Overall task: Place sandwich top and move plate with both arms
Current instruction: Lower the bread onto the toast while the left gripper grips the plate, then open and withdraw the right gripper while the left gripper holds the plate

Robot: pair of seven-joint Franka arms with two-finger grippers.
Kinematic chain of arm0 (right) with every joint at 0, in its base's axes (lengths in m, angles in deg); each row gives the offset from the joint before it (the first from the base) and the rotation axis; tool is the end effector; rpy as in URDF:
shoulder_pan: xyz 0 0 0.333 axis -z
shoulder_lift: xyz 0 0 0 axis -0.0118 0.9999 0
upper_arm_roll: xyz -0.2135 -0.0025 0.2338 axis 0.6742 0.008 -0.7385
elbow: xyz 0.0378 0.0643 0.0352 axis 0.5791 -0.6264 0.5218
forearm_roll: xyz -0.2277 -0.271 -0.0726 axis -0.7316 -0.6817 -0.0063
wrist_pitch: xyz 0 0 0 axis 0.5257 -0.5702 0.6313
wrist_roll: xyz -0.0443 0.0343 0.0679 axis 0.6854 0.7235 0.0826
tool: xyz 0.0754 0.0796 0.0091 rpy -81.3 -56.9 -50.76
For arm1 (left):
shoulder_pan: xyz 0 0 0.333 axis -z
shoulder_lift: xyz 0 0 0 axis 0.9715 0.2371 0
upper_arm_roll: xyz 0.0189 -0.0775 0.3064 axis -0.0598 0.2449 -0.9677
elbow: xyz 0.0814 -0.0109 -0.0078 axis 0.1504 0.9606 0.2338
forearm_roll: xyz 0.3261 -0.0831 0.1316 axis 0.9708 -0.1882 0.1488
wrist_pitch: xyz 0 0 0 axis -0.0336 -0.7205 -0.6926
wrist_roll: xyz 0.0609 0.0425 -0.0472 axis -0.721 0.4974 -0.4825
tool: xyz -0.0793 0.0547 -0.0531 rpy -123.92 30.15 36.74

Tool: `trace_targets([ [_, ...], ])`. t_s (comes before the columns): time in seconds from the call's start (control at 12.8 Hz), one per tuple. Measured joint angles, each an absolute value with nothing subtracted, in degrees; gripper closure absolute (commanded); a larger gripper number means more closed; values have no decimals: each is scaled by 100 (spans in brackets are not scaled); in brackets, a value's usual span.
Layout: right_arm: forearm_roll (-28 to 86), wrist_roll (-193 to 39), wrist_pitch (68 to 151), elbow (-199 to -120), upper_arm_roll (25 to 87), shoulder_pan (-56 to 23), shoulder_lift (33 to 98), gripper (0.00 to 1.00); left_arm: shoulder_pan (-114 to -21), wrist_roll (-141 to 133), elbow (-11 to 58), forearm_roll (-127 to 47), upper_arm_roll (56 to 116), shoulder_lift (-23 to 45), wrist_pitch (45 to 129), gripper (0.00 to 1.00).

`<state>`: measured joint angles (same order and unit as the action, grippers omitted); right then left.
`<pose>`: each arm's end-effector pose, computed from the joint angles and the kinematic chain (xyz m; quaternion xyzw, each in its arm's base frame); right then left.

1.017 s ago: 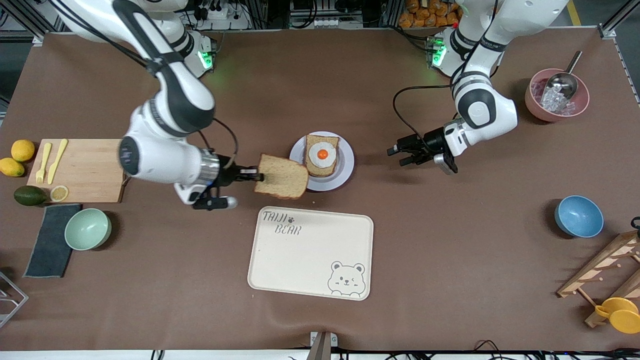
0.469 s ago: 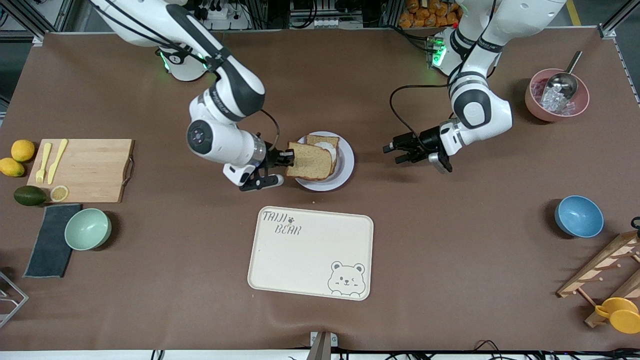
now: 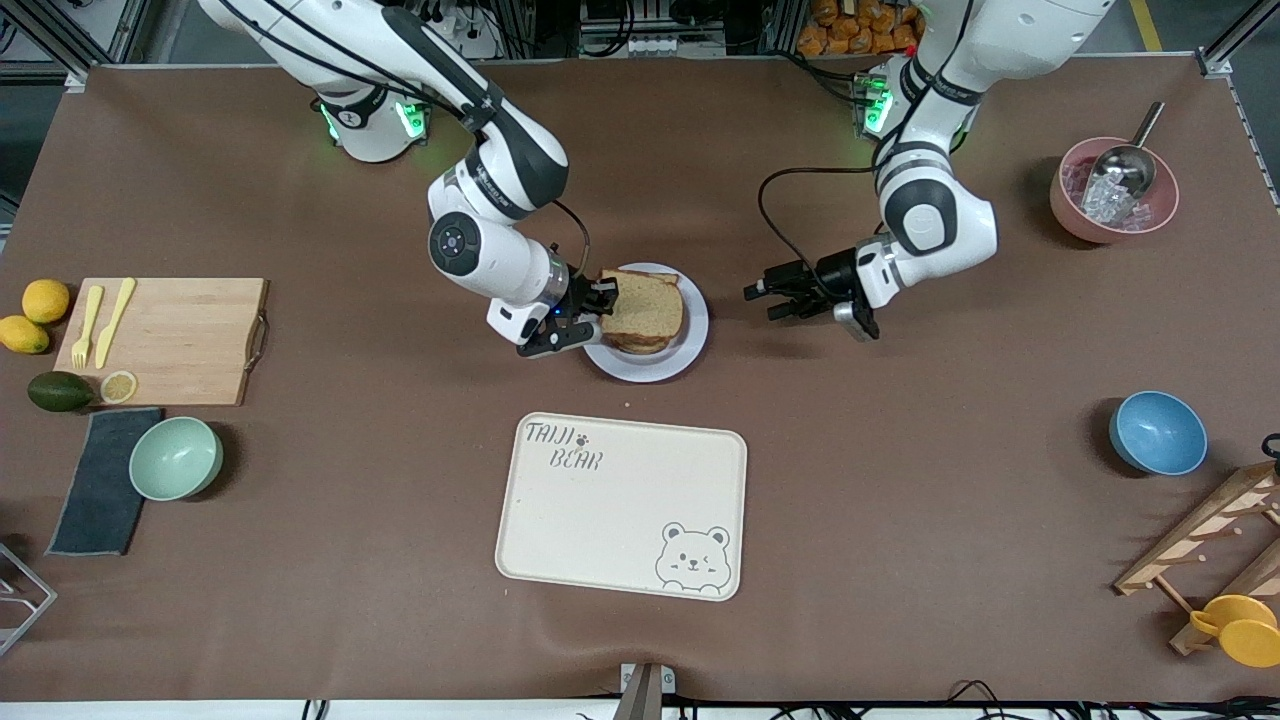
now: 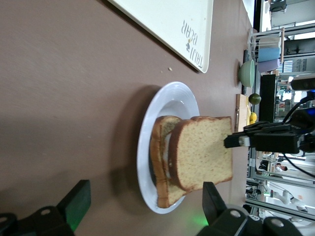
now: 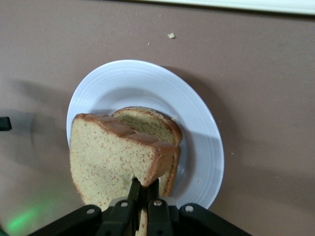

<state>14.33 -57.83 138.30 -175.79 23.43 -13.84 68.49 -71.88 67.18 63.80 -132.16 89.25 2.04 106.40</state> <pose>0.4522 0.3827 0.2779 -0.9737 -0.0601 0.0736 0.2070 0.3975 -0.2111 0.2076 0.8732 0.0282 0.0315 0.4855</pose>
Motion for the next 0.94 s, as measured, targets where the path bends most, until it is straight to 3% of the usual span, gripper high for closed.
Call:
trace_targets([
  [0.31, 1430, -5472, 14078, -17627, 2344, -1492, 7028, 51, -6867, 6718, 6052, -13686, 8926, 544, 10894, 0],
  [0.39, 1426, -5317, 14089, -17631, 2343, -1499, 7042, 32, -6810, 6718, 5959, -13769, 8926, 634, 10935, 0],
  [0.47, 1421, -5200, 14090, -17632, 2345, -1499, 7044, 0, -6778, 6718, 5883, -13822, 8926, 714, 10946, 0],
  [0.94, 1396, -5089, 13750, -17524, 2415, -1072, 6962, 0, -6692, 6952, 5595, -14187, 8925, 1086, 11047, 0],
])
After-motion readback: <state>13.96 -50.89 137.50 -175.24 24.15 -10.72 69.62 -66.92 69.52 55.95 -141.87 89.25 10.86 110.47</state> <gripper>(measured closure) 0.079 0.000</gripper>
